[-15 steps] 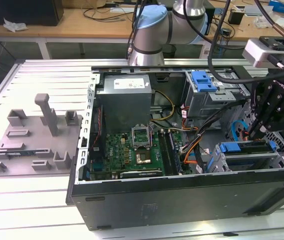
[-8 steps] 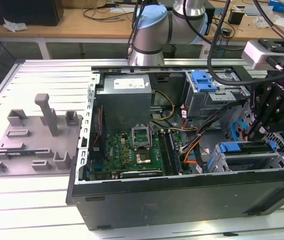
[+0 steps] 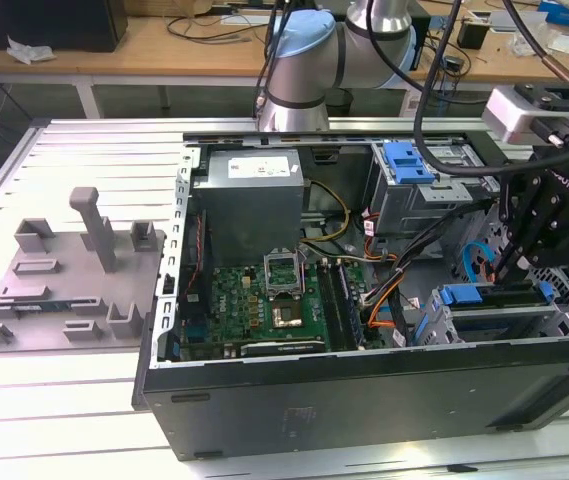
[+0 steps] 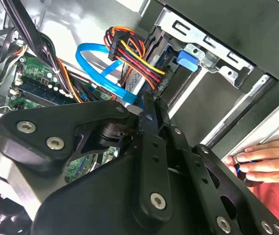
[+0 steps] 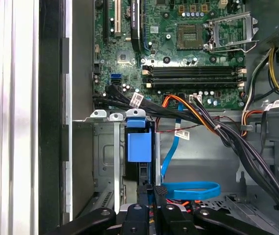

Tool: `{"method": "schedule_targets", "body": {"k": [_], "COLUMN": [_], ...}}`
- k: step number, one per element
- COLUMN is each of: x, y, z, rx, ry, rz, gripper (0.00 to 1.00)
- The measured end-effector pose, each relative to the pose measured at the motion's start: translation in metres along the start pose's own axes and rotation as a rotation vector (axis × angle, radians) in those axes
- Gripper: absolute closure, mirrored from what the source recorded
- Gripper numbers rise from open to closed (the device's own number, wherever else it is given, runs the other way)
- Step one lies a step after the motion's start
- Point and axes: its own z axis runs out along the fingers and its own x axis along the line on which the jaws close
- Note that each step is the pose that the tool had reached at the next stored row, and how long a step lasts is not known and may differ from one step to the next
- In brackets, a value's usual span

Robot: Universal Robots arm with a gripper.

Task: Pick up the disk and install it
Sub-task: 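Insert the second disk wire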

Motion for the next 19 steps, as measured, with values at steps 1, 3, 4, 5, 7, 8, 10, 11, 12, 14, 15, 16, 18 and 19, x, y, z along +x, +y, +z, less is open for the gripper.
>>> {"method": "schedule_targets", "body": {"k": [1, 3, 4, 5, 7, 8, 10, 11, 12, 14, 15, 16, 18, 19], "x": [0.0, 0.0002, 0.0003, 0.0004, 0.0007, 0.0008, 0.0008, 0.0007, 0.0007, 0.0006, 0.0006, 0.0006, 0.0006, 0.0006], "y": [0.0, -0.0001, -0.0003, -0.0006, -0.0008, -0.0008, -0.0009, -0.0009, -0.001, -0.001, -0.001, -0.001, -0.0011, -0.0011], "z": [0.0002, 0.0007, 0.0009, 0.001, 0.0012, 0.0014, 0.0021, 0.0024, 0.0028, 0.0037, 0.0042, 0.0048, 0.0056, 0.006], "rx": [0.0, 0.0, 0.0, 0.0, 0.0, 0.0, 0.0, 0.0, 0.0, 0.0, 0.0, 0.0, 0.0, 0.0], "ry": [0.0, -0.0003, -0.0005, -0.0004, -0.0002, 0.0, 0.0001, -0.0001, -0.0001, -0.0001, -0.0001, 0.0, 0.0, -0.0001], "rz": [0.0, 0.0, 0.0, 0.0, 0.0, 0.0, 0.0, 0.0, 0.0, 0.0, 0.0, 0.0, 0.0, 0.0], "gripper": [0.84, 0.84, 0.84, 0.84, 0.84, 0.84, 0.84, 0.84, 0.84, 0.84, 0.84, 0.84, 0.84, 0.84]}}
